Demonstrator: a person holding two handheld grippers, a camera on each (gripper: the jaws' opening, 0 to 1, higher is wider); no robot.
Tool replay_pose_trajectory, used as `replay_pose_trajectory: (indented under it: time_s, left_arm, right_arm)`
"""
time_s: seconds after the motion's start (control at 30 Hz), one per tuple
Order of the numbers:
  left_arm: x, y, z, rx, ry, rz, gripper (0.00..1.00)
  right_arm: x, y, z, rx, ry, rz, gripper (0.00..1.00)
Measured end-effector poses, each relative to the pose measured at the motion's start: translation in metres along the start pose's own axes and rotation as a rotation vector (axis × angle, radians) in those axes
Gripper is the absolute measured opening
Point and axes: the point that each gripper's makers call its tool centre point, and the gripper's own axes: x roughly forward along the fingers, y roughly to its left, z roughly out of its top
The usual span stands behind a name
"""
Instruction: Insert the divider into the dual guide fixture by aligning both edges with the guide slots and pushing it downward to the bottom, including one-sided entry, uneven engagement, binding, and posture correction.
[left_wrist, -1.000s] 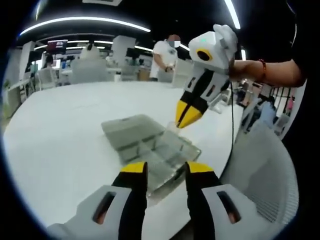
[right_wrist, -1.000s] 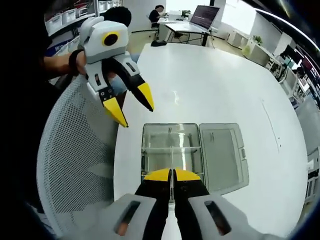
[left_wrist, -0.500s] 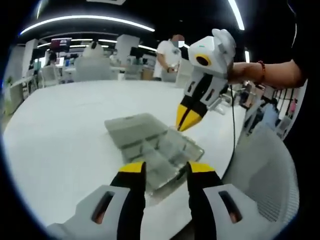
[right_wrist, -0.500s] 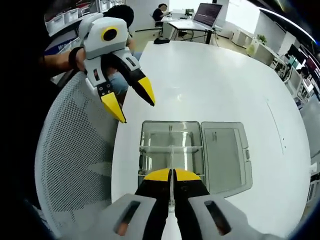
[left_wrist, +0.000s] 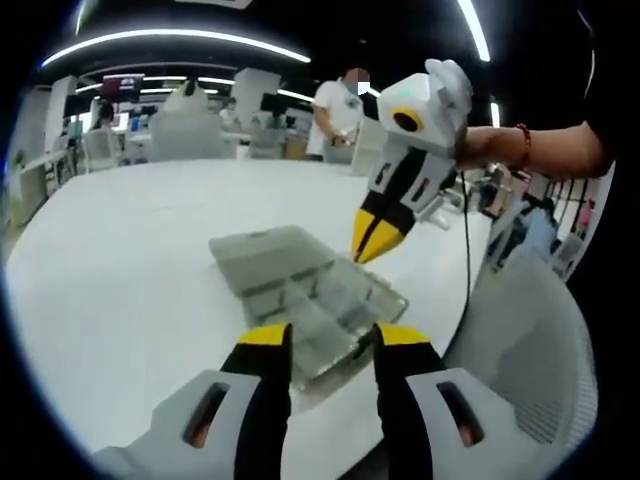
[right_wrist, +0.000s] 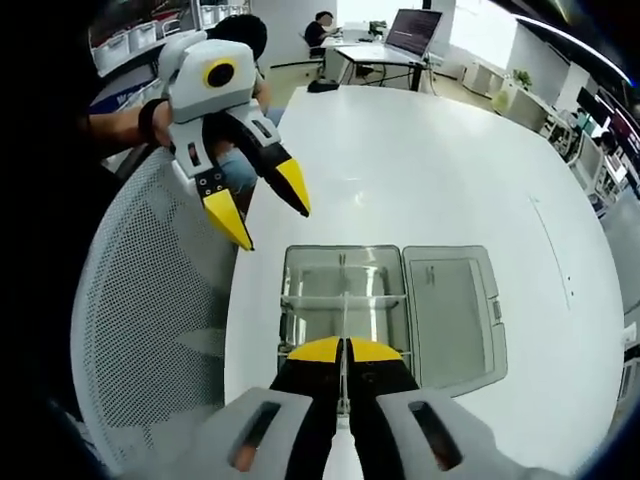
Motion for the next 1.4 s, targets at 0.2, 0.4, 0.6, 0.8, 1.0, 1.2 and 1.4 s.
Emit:
replay_pose_trajectory:
  time_s: [0.2,0.4,0.6,0.8,1.0,1.2,1.4]
  left_arm:
    - [-0.001,0.001,-0.001,-0.005,-0.001,0.002,0.31]
    - [-0.001,0.001,-0.001,-0.006,0.001,0.003,0.31]
    - [0.000,0.000,0.000,-0.009,-0.001,0.000,0.31]
    - [0.000,0.000,-0.001,-0.008,0.003,0.000,0.31]
    - [0.000,0.000,-0.002,-0.009,0.008,0.004,0.31]
    - [0.000,0.004,-0.003,-0.016,0.017,0.019,0.31]
    - [0.001,0.006,-0.003,-0.018,0.022,0.026,0.31]
  right_arm:
    - [0.003,-0.001,-0.004,0.003,0.017,-0.010,0.00]
    - [0.003,0.001,-0.005,-0.029,0.010,0.002,0.00]
    - [0.004,0.002,-0.004,-0.067,0.006,0.008,0.00]
    - [0.007,0.002,-0.003,-0.092,0.011,0.010,0.00]
    - [0.014,0.002,-0.003,-0.095,0.029,0.010,0.00]
    - [0.022,0.000,-0.006,-0.080,0.055,0.004,0.00]
    - [0.030,0.000,-0.009,-0.071,0.078,0.001,0.00]
